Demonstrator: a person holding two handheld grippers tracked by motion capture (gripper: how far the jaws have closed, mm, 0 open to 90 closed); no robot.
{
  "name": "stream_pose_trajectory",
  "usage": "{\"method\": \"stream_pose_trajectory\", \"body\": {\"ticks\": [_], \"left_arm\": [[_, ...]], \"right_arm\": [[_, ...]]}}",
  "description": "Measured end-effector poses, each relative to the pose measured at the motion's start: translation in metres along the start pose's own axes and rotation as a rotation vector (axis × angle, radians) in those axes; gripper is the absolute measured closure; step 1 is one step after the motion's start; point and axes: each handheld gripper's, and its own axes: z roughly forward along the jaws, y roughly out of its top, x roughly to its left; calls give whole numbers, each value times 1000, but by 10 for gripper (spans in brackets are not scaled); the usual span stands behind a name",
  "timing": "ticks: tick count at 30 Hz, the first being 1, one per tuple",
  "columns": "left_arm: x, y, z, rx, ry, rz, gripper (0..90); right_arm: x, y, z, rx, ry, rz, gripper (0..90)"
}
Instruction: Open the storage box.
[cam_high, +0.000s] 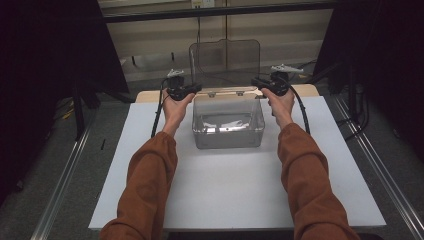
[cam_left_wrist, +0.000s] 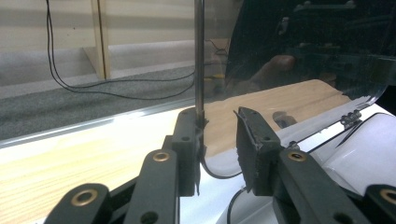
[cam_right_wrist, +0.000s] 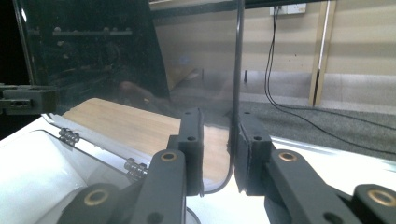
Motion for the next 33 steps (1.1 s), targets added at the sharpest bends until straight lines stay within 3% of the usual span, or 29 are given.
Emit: {"method": "stream_pose_trajectory", "body": {"ticks": [14,18,30,33], "left_arm": [[-2,4,1,31,23,4,703],[-1,5,2,42,21,-21,704],[-5,8,6,84,60,-13,649],[-4,8,7,85,56,-32,641]], "right_arm": [[0,6,3,48,-11,44,741],[1,9,5,68,-25,39,734],[-1,9,9,86,-26,104,723],[-1,8,10,87,-32,102,712]]}}
